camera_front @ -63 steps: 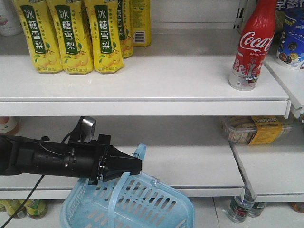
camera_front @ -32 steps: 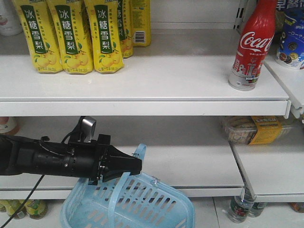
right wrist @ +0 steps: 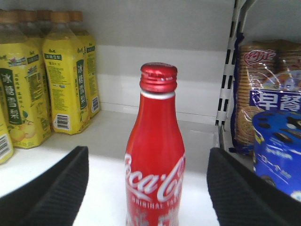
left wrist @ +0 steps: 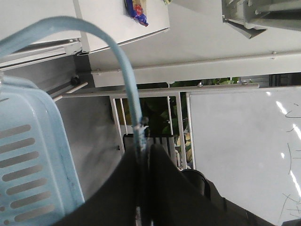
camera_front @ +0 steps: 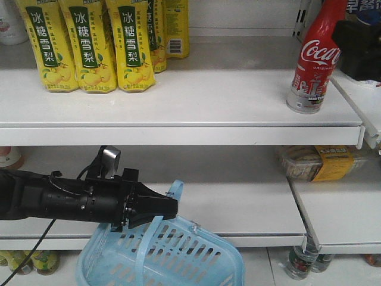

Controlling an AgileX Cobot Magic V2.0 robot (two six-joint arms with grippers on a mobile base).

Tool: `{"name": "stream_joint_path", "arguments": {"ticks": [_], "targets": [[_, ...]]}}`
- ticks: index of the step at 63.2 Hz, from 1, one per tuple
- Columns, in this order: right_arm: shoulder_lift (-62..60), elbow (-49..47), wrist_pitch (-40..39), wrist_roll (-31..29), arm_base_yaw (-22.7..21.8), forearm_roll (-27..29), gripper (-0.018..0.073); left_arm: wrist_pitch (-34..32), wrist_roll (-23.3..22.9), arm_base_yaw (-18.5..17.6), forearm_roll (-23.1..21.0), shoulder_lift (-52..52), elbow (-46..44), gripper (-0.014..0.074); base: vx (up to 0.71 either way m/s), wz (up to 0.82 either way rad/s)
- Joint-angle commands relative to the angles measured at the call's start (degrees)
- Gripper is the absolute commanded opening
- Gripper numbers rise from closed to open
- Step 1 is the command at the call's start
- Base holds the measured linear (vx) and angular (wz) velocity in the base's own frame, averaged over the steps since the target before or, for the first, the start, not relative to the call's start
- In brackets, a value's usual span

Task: Place coke in basket with both arms
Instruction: 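Close the right gripper around the red Coca-Cola bottle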

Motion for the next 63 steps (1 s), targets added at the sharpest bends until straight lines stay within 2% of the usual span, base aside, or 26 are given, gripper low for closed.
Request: {"name": "stream_joint_path", "arguments": {"ticks": [1, 24, 28, 32, 45, 55, 63], "targets": [[3.1, -5.3, -3.5, -0.4, 0.0, -0.2, 0.0515, 3.1, 2.2, 0.0, -5.7, -2.9, -1.2, -0.0006, 0.00, 0.00], [12.6, -13.4, -3.0, -0.4, 0.0, -0.2, 0.0492, 3.1, 2.2, 0.0, -5.8, -2.9, -1.2, -0.0006, 0.00, 0.00], [13.6, -14.0, -3.1, -0.4, -0.1, -0.2, 0.0446, 3.1, 2.2, 0.0, -5.8, -2.9, -1.2, -0.0006, 0.00, 0.00], [14.2, -14.3, -3.4, -0.4, -0.1, -0.2, 0.0359, 3.1, 2.2, 0.0, -5.8, -2.9, -1.2, -0.0006, 0.00, 0.00], [13.0, -14.5, -2.4, -0.4, -0.1, 0.8, -0.0017, 3.1, 2.2, 0.0, -5.8, -2.9, -1.2, -0.0006, 0.00, 0.00], [8.2, -14.5, 1.8, -0.4, 0.2, 0.9, -0.0010, 3.1, 2.2, 0.0, -5.7, -2.9, -1.2, -0.0006, 0.00, 0.00], [3.5, -14.5, 4.5, -3.1, 2.9, 0.7, -0.0008, 3.1, 2.2, 0.0, -5.7, -2.9, -1.2, -0.0006, 0.00, 0.00]]}}
